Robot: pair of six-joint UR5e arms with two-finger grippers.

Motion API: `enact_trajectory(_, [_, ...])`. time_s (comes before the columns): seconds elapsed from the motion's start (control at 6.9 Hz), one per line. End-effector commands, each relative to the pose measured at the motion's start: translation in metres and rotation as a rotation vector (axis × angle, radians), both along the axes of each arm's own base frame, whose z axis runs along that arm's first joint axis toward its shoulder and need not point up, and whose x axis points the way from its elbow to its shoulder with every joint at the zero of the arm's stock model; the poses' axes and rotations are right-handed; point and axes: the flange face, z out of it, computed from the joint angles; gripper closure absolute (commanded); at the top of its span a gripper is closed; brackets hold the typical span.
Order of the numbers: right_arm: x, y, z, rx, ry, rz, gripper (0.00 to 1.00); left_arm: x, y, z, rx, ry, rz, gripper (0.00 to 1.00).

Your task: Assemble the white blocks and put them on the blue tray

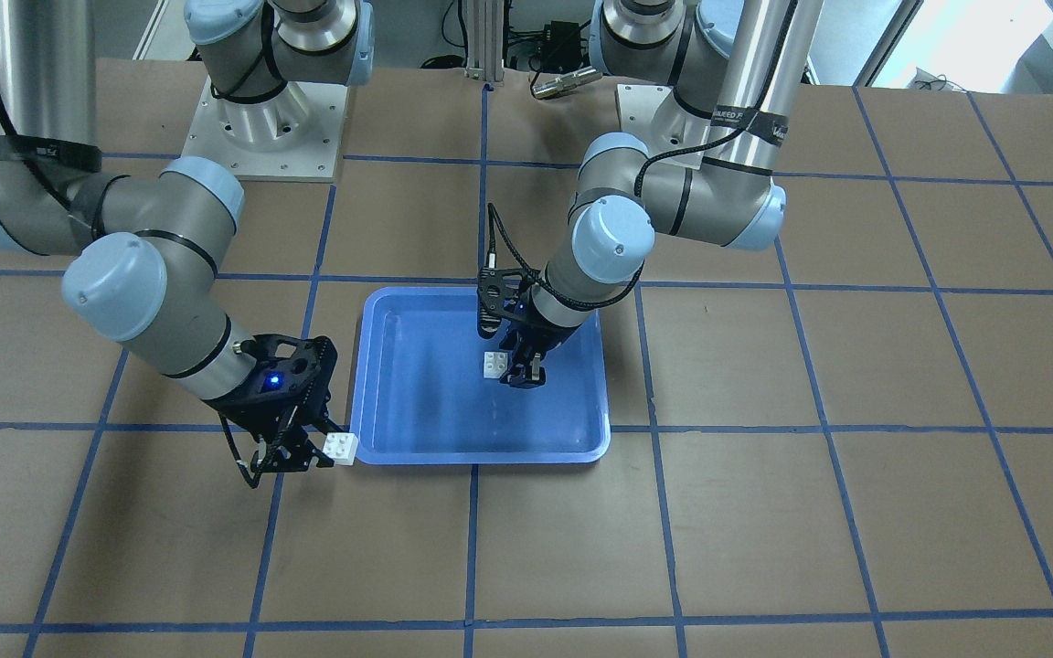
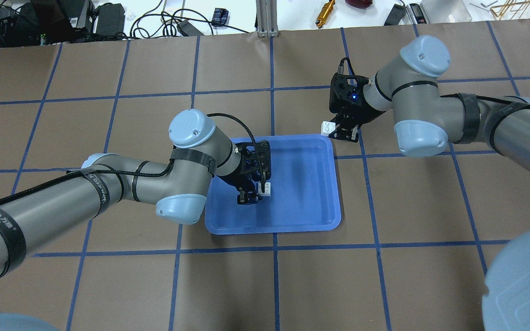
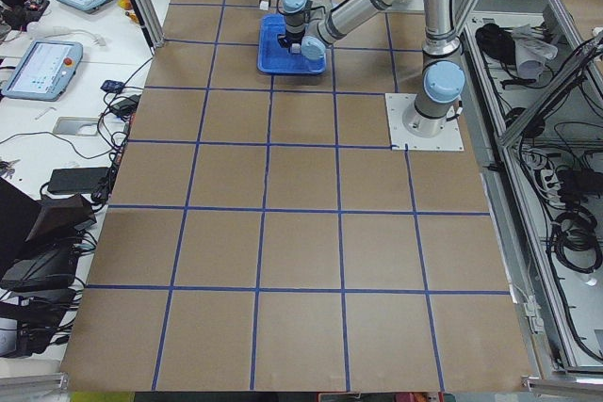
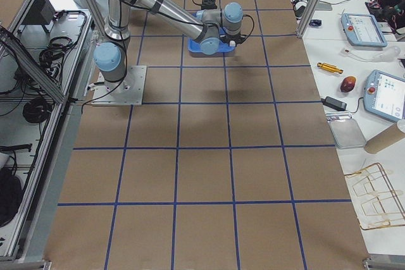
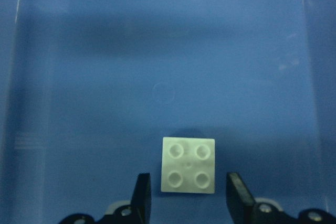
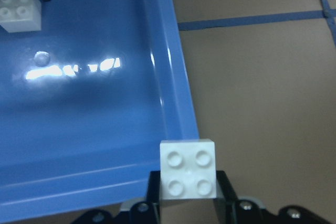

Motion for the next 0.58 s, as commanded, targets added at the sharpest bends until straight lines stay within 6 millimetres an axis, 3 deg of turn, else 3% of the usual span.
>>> enact_trajectory(0.0, [0.013, 0.027, -0.007, 0.011, -0.059, -0.021, 1.00, 0.009, -0.007, 0.003, -0.004, 0.004, 0.018, 0.04])
enact_trajectory(0.29, [0.036, 0.054, -0.021, 0.012, -0.059, -0.007, 1.00, 0.047, -0.027, 0.029, -0.044, 0.015, 0.093, 0.00])
enact_trajectory(0.43, [0.046, 0.066, -0.026, 0.026, -0.059, -0.020, 1.00, 0.056, -0.031, 0.034, -0.056, 0.020, 0.106, 0.00])
